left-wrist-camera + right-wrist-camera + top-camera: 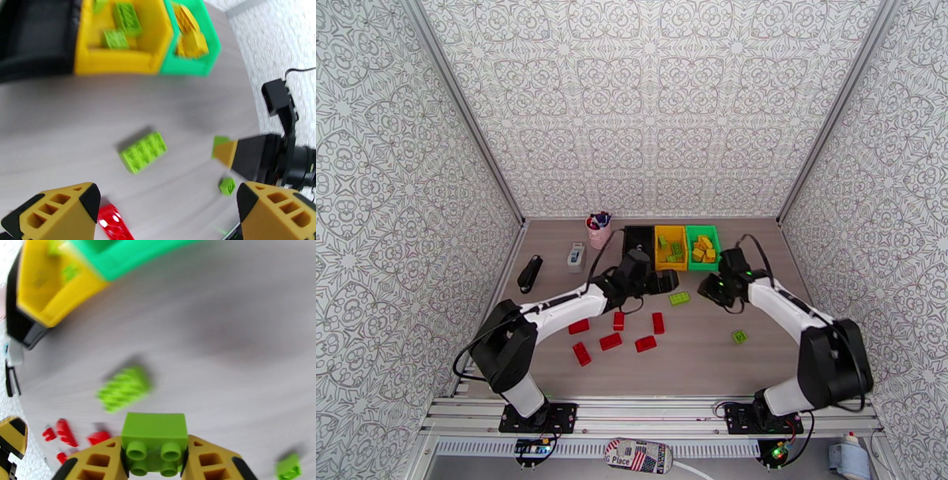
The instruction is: Sort the legos into containers by color
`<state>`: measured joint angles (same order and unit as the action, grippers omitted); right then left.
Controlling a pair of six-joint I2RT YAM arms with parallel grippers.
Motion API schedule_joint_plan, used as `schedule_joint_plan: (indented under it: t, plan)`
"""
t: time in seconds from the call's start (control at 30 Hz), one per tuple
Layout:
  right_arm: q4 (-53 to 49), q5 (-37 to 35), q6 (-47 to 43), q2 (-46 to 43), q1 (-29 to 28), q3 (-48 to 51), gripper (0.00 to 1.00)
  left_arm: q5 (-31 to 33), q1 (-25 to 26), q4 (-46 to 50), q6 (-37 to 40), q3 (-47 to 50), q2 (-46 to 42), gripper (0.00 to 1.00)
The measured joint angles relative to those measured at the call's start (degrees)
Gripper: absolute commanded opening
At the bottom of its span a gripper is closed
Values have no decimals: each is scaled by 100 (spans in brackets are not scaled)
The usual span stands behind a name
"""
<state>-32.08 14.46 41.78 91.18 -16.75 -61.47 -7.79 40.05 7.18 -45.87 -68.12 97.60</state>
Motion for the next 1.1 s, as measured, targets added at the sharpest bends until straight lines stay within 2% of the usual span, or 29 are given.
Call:
schedule_joint_plan:
  t: [0.2,0.33,0.47,0.53,0.6,0.77,1.1]
  plan:
    - [48,153,166,1215,-186,-1528,33,-92,-531,251,2,-149,37,97]
    - [-92,173,210,1996,-184,-2881,43,-94,-664,428,48,-133,-26,97]
    - [-411,166,232,2704,-173,-4216,57,-94,-636,459,87,133,-382,97]
    - [-590,153,227,2959,-166,-4697,65,-87,-603,433,87,328,-601,97]
    - [-723,118,201,3073,-160,-4911,67,-79,-549,415,83,542,-787,97]
    - [-916,72,133,2959,-153,-4721,70,46,-304,352,37,1078,-1115,98]
    - [-728,-144,-59,1226,-153,-2459,79,413,70,330,-28,1423,-1226,97]
